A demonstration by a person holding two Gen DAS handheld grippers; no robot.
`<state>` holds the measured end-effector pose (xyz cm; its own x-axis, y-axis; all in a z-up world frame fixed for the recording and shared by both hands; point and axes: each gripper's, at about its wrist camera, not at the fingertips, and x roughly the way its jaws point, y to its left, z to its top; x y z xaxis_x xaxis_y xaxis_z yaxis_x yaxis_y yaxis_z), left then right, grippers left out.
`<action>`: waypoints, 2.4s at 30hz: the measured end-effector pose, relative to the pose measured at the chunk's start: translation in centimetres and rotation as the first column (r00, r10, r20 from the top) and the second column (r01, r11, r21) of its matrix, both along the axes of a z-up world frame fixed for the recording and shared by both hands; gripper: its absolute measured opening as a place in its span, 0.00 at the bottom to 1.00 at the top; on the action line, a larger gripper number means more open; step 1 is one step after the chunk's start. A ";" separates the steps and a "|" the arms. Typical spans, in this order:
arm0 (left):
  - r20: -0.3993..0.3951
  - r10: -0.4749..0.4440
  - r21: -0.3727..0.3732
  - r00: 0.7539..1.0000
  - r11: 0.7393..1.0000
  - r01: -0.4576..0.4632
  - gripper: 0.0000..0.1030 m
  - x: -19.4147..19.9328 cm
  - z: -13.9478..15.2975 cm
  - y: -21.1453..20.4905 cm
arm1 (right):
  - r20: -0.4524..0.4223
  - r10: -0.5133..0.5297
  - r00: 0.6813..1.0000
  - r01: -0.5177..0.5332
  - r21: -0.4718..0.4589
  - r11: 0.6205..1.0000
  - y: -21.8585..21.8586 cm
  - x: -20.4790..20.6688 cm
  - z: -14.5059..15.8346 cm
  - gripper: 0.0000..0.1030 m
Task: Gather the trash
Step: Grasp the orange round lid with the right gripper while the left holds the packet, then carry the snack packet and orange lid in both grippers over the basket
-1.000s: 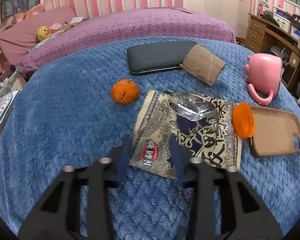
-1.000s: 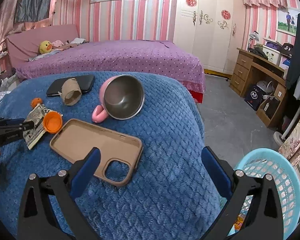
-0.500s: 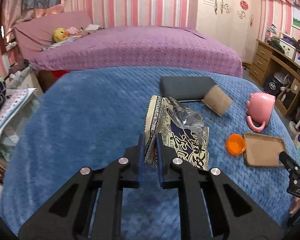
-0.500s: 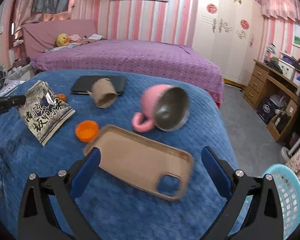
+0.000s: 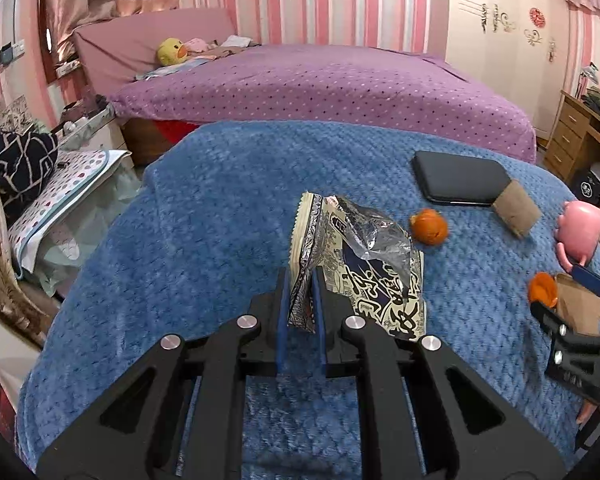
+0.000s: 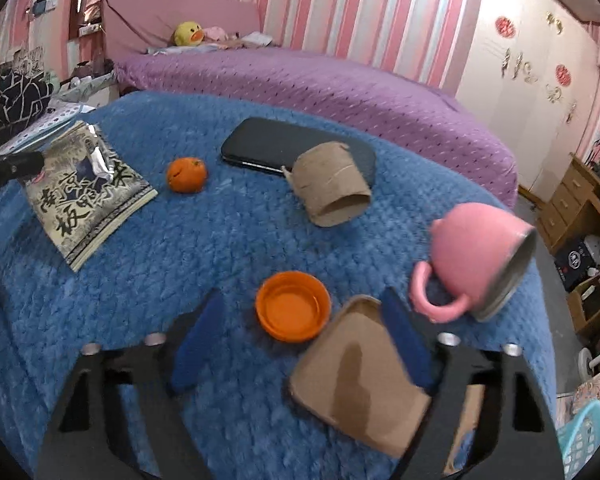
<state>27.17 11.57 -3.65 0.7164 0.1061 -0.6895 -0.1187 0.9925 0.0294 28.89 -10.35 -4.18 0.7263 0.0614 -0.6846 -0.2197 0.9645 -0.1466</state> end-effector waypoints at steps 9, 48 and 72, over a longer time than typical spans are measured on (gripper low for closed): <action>0.008 -0.023 0.051 1.000 0.998 0.022 0.10 0.0 0.1 -1.5 | -0.047 0.046 0.998 -0.044 0.046 0.998 -0.1 1.5 -1.1 0.38; 0.099 -0.240 0.108 0.966 0.967 0.229 0.10 -7.6 5.7 -16.7 | 0.101 -0.244 0.965 0.235 0.096 0.967 -19.3 -11.4 3.8 0.39; 0.102 -0.477 -0.032 0.873 0.876 0.482 0.10 -11.3 6.0 -29.9 | 0.122 -0.529 0.840 0.517 0.117 0.848 -34.6 -22.1 4.3 0.39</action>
